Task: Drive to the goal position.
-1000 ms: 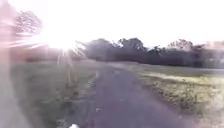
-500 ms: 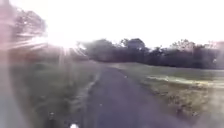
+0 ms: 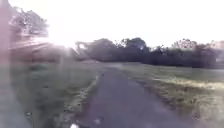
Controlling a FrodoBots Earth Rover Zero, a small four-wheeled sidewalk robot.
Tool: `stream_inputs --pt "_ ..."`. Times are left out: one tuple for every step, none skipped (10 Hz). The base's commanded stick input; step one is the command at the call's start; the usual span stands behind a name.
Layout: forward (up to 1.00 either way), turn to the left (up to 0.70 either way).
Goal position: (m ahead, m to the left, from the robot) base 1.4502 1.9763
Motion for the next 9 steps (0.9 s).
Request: stream_inputs --pt "0.85 0.00" --pt "0.85 0.00" --pt "0.85 0.00" --pt "0.85 0.00" --pt "0.85 0.00" --pt "0.85 0.00" --pt "0.85 0.00" --pt "0.85 0.00" --pt "0.85 0.00"
